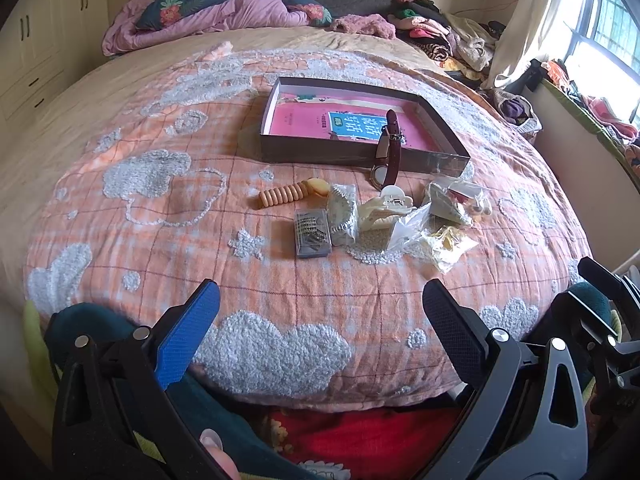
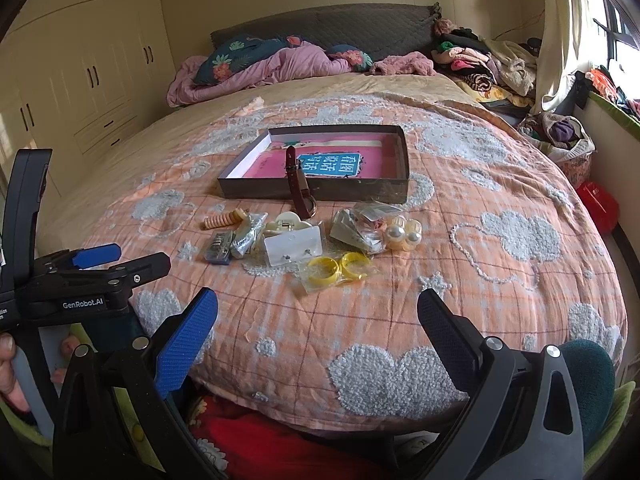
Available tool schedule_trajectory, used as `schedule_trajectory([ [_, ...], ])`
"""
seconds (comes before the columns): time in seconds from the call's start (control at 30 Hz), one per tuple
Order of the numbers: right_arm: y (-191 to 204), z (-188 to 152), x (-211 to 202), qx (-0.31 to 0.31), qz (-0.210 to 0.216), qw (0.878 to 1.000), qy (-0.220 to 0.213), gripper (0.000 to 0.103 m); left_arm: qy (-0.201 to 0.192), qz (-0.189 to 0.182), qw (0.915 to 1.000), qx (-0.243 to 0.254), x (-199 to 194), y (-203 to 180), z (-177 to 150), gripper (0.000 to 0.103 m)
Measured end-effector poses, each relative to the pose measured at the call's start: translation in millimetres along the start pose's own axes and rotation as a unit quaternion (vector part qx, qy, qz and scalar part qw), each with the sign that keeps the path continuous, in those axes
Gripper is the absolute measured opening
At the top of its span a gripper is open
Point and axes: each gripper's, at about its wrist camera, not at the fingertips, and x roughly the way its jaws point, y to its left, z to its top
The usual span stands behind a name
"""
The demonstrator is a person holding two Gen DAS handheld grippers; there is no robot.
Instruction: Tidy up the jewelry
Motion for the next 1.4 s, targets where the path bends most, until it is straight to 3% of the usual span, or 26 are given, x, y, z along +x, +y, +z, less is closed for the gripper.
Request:
schedule_trajectory([
  [1.4,7.5,1.7,7.1,-0.007,0.007,1.000,0.004,0.099,0.007,-0.004,1.0000,0.003,9.3,-0.6,-2.6,0.095],
])
